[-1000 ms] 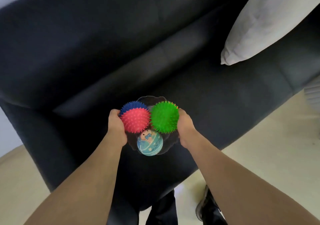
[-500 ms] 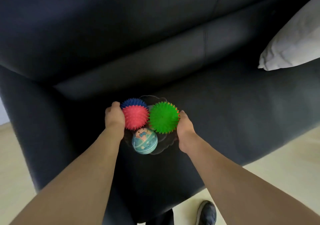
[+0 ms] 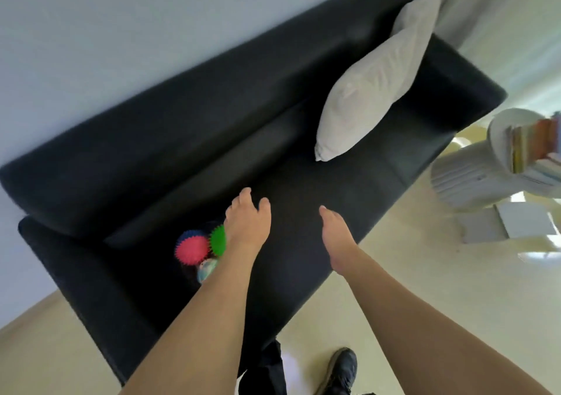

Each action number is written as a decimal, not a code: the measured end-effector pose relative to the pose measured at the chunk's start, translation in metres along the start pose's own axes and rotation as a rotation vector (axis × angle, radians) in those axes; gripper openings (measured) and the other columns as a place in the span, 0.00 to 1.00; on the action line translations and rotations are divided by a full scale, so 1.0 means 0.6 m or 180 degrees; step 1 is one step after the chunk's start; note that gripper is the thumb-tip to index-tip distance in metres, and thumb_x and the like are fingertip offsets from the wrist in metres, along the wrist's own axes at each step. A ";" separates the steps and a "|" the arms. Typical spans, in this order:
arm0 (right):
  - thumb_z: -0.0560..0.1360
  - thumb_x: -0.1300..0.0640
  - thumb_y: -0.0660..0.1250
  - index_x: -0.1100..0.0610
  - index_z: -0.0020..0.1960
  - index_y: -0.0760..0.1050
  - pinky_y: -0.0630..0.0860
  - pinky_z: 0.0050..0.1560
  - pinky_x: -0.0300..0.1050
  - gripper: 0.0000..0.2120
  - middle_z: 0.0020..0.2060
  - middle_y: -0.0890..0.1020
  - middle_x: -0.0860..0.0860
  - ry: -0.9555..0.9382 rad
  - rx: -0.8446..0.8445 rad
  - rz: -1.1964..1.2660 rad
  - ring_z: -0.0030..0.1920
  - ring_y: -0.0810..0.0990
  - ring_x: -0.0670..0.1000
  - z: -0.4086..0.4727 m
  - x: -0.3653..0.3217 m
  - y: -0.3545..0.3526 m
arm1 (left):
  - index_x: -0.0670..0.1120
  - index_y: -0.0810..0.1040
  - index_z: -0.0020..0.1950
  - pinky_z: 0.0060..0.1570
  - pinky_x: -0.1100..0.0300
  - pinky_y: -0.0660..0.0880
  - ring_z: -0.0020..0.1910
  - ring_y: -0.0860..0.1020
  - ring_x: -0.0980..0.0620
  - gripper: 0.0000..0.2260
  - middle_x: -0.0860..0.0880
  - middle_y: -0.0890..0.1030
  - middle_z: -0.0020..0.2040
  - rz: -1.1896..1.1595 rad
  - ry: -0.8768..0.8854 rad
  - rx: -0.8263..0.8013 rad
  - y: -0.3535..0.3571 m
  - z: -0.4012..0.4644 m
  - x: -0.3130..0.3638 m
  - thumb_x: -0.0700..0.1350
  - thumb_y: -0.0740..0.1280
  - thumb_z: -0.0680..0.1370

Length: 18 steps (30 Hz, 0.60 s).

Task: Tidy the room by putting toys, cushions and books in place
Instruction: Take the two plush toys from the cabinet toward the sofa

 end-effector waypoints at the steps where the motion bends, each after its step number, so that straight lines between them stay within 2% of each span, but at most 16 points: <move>1: 0.81 0.41 0.55 0.51 0.77 0.60 0.60 0.71 0.53 0.27 0.73 0.66 0.47 0.0003 0.0049 0.0145 0.72 0.65 0.54 -0.018 -0.003 -0.036 | 0.46 0.63 0.77 0.70 0.45 0.66 0.70 0.67 0.40 0.25 0.42 0.70 0.72 0.0090 0.0159 -0.0100 0.010 -0.014 0.038 0.54 0.59 0.82; 4: 0.81 0.42 0.54 0.52 0.73 0.65 0.65 0.65 0.48 0.24 0.70 0.71 0.47 -0.0121 0.0232 0.0621 0.65 0.71 0.52 -0.051 -0.005 -0.163 | 0.47 0.63 0.77 0.69 0.45 0.66 0.71 0.67 0.42 0.25 0.44 0.69 0.73 0.0308 0.0598 -0.0376 0.055 -0.055 0.165 0.55 0.57 0.82; 6: 0.83 0.46 0.52 0.54 0.71 0.67 0.65 0.60 0.45 0.21 0.67 0.73 0.49 -0.0242 0.0342 0.0843 0.59 0.73 0.50 -0.072 -0.008 -0.248 | 0.48 0.64 0.76 0.68 0.44 0.68 0.70 0.67 0.43 0.24 0.45 0.69 0.73 0.0373 0.0866 -0.0495 0.089 -0.089 0.248 0.55 0.56 0.82; 9: 0.84 0.48 0.50 0.58 0.75 0.63 0.59 0.70 0.48 0.23 0.72 0.68 0.52 -0.0450 0.0647 0.1012 0.71 0.66 0.54 -0.097 0.006 -0.389 | 0.47 0.68 0.73 0.64 0.46 0.72 0.67 0.70 0.44 0.22 0.46 0.72 0.69 0.0303 0.1239 -0.0692 0.161 -0.160 0.366 0.55 0.56 0.82; 12: 0.83 0.45 0.51 0.59 0.76 0.61 0.57 0.72 0.53 0.26 0.74 0.66 0.55 -0.0574 0.1002 0.1387 0.73 0.64 0.56 -0.132 0.037 -0.545 | 0.46 0.69 0.72 0.62 0.48 0.72 0.66 0.72 0.44 0.22 0.45 0.73 0.69 0.0123 0.1462 -0.1063 0.256 -0.271 0.480 0.54 0.57 0.81; 14: 0.82 0.44 0.53 0.58 0.73 0.66 0.63 0.68 0.53 0.25 0.68 0.71 0.54 -0.0613 0.1188 0.1628 0.66 0.70 0.55 -0.147 0.060 -0.625 | 0.45 0.70 0.69 0.59 0.48 0.73 0.63 0.74 0.44 0.22 0.44 0.75 0.65 -0.0033 0.1562 -0.1306 0.309 -0.334 0.536 0.55 0.57 0.80; 16: 0.80 0.42 0.55 0.53 0.63 0.71 0.67 0.57 0.50 0.19 0.57 0.73 0.51 -0.0662 0.1250 0.1976 0.54 0.71 0.51 -0.178 0.094 -0.729 | 0.47 0.71 0.68 0.60 0.46 0.74 0.60 0.74 0.45 0.21 0.46 0.75 0.62 -0.0015 0.1815 -0.1468 0.373 -0.425 0.605 0.56 0.57 0.79; 17: 0.79 0.42 0.56 0.50 0.61 0.71 0.67 0.55 0.49 0.17 0.54 0.73 0.50 -0.0701 0.1300 0.2070 0.53 0.71 0.51 -0.188 0.111 -0.774 | 0.47 0.71 0.68 0.61 0.44 0.73 0.59 0.74 0.45 0.20 0.46 0.75 0.61 0.0001 0.1938 -0.1503 0.400 -0.461 0.633 0.55 0.57 0.80; 18: 0.80 0.43 0.56 0.50 0.62 0.70 0.67 0.57 0.48 0.16 0.55 0.73 0.51 -0.0756 0.1384 0.2126 0.55 0.72 0.52 -0.212 0.130 -0.836 | 0.47 0.72 0.66 0.62 0.43 0.72 0.59 0.74 0.45 0.19 0.46 0.75 0.60 -0.0001 0.2124 -0.1535 0.435 -0.511 0.671 0.54 0.57 0.80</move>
Point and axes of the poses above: each hand's wrist, its own z-axis towards the middle knuckle, its own y-axis out of the palm, x = y × z, the point moved 1 cm from there along z, towards the middle knuckle
